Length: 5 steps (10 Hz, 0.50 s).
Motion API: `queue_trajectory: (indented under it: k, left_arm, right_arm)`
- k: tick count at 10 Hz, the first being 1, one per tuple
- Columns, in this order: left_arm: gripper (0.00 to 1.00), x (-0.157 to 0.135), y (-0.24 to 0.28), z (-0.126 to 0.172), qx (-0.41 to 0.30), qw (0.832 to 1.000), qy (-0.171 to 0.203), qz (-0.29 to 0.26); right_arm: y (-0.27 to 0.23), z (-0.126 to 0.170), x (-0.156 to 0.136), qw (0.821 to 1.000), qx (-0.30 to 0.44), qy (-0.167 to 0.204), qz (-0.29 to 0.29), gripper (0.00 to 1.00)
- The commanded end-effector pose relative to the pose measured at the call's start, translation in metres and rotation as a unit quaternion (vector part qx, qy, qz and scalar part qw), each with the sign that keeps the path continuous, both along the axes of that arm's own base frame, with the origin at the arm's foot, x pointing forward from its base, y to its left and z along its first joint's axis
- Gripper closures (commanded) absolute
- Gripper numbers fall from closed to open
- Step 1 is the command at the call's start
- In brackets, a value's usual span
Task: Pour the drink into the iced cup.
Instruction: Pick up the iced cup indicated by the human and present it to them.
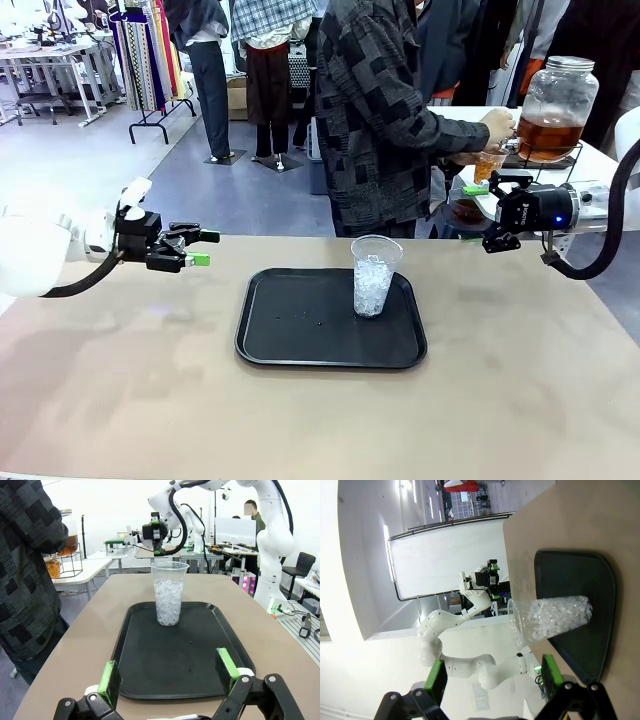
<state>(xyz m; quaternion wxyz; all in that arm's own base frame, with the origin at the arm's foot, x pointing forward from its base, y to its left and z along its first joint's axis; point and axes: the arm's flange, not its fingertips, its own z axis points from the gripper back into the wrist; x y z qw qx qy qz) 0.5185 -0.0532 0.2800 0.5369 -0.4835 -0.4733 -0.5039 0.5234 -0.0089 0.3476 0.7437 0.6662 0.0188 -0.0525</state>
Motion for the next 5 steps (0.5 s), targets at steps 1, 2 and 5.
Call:
queue_trajectory:
  k: [1, 2, 5]
  left_arm:
    - [0.0, -0.0007, -0.0004, 0.0021, 0.001, 1.0, -0.001, 0.0]
    - [0.0, -0.0007, -0.0004, 0.0021, 0.001, 1.0, -0.001, 0.0]
    - [0.0, -0.0007, -0.0004, 0.0021, 0.001, 1.0, -0.001, 0.0]
  right_arm:
    - [-0.0003, 0.0018, 0.001, 1.0, 0.001, -0.002, -0.001, 0.0]
    - [-0.0003, 0.0018, 0.001, 1.0, 0.001, -0.002, -0.001, 0.0]
    - [-0.0003, 0.0018, 0.001, 1.0, 0.001, -0.002, -0.001, 0.0]
